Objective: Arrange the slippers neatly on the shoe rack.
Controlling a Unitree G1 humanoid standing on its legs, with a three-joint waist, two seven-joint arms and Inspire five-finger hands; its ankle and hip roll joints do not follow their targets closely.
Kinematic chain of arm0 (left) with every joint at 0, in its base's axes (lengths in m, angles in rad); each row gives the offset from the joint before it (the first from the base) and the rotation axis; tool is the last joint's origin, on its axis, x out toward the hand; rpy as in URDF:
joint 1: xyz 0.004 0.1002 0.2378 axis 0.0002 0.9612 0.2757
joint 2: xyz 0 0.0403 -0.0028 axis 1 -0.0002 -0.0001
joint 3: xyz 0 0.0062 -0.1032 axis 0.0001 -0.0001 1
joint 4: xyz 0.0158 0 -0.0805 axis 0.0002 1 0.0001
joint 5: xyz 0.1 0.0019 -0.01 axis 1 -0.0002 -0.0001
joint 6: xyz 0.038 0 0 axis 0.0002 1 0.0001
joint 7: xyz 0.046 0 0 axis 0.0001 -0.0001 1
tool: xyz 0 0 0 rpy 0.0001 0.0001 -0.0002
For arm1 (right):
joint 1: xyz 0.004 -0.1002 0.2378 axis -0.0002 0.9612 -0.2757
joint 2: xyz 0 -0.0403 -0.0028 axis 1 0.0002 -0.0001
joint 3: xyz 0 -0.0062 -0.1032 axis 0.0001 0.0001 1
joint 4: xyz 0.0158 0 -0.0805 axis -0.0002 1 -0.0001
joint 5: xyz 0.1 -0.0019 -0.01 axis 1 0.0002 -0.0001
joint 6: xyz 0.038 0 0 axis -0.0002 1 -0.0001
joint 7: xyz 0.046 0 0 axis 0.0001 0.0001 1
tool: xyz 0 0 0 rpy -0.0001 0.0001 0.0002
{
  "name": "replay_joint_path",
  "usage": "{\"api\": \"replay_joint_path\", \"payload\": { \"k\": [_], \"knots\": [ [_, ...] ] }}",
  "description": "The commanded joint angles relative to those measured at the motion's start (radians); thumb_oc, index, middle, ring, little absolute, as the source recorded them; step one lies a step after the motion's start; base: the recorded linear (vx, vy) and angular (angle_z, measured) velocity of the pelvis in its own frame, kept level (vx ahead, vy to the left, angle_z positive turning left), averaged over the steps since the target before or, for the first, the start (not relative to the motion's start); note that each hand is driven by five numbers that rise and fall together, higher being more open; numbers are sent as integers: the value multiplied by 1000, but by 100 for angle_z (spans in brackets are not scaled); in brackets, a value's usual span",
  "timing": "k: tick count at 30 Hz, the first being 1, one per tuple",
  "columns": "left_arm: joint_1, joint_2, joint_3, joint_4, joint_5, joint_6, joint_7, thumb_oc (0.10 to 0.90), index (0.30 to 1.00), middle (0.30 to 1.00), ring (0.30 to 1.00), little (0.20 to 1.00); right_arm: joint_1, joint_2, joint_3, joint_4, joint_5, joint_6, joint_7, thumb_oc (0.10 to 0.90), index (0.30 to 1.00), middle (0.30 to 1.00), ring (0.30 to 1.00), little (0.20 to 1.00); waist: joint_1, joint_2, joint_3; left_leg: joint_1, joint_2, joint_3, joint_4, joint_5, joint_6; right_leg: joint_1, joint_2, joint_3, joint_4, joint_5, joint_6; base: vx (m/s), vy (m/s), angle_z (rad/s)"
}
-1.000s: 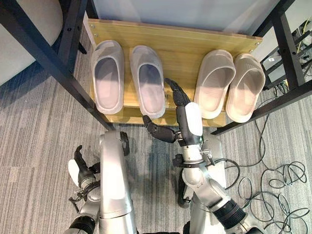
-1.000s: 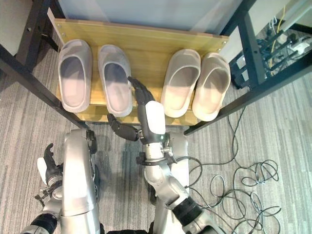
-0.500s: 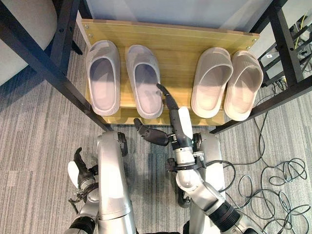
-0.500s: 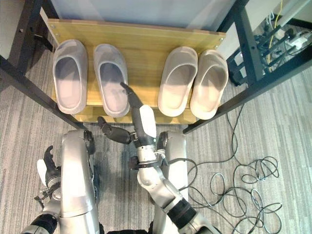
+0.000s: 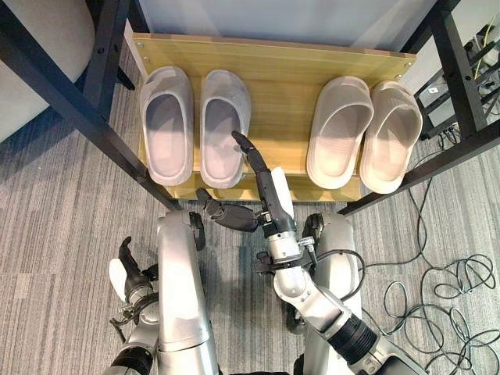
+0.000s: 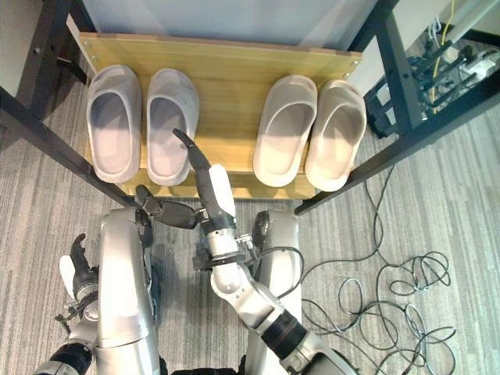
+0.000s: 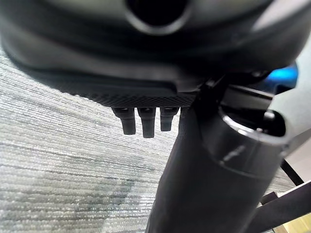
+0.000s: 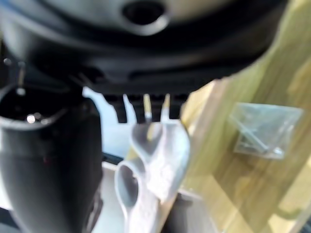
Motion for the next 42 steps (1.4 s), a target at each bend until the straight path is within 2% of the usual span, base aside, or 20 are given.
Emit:
{"api": "replay_joint_path", "payload": {
  "k": [1, 11, 19, 22, 25, 28, 32, 40, 42],
  "knots": [
    [-14, -4, -57, -76, -6, -30, 25, 800, 900, 900, 900, 900, -106, 28, -5, -121, 56, -140, -13, 800, 900, 900, 900, 900, 68, 49, -45, -1, -70, -86, -69, -1, 96, -25, 0, 137, -120, 105, -72, 0, 0, 0],
    [-36, 5, -58, -61, -22, -23, -1, 800, 900, 900, 900, 900, -179, 7, 18, -93, 242, -168, 76, 800, 900, 900, 900, 900, 81, 45, -45, -1, -74, -89, -71, 4, 88, -25, -2, 136, -111, 104, -74, 0, 0, 0],
    [-44, 1, -60, -49, -31, -24, -7, 800, 900, 900, 900, 900, -193, 17, 40, -78, 265, -172, 97, 800, 900, 900, 900, 900, 82, 47, -45, -1, -75, -91, -65, 1, 87, -25, -1, 137, -105, 104, -74, 0, 0, 0],
    [-41, -1, -55, -48, -31, -23, -10, 800, 900, 900, 900, 900, -193, 12, 33, -86, 216, -159, 84, 800, 900, 900, 900, 900, 79, 47, -45, -1, -74, -92, -66, 2, 87, -25, 0, 138, -105, 103, -74, 0, 0, 0],
    [-33, -8, -44, -48, -36, -24, 4, 800, 900, 900, 900, 900, -157, 7, -18, -110, 134, -145, 9, 800, 900, 900, 900, 900, 76, 47, -45, -1, -73, -90, -67, 1, 89, -25, 0, 139, -103, 102, -75, 0, 0, 0],
    [-16, -14, -33, -58, -28, -31, 16, 800, 900, 900, 900, 900, -129, -23, -74, -181, -19, -129, -50, 800, 900, 900, 900, 900, 72, 50, -45, -1, -74, -90, -66, 0, 93, -25, -3, 136, -105, 102, -74, 0, 0, 0],
    [14, -8, -11, -101, 41, -41, 48, 800, 900, 900, 900, 900, -127, -110, -153, -366, -359, -47, -89, 800, 900, 900, 900, 900, 66, 46, -45, -1, -75, -92, -60, -5, 96, -25, -2, 132, -102, 95, -76, 0, 0, 0],
    [15, -13, 8, -102, 49, -51, 72, 800, 900, 900, 900, 900, 9, -140, -202, -509, -340, -78, -78, 800, 900, 900, 900, 900, 51, 20, -45, -1, -77, -95, -64, 5, 95, -25, -8, 125, -104, 98, -77, 0, 0, 0],
    [6, -18, 27, -106, 56, -59, 71, 800, 900, 900, 900, 900, 98, -183, -235, -540, -338, -99, -71, 800, 900, 900, 900, 900, 45, 5, -45, -1, -75, -94, -84, 13, 94, -25, -14, 116, -124, 105, -77, 0, 0, 0]
  ]
}}
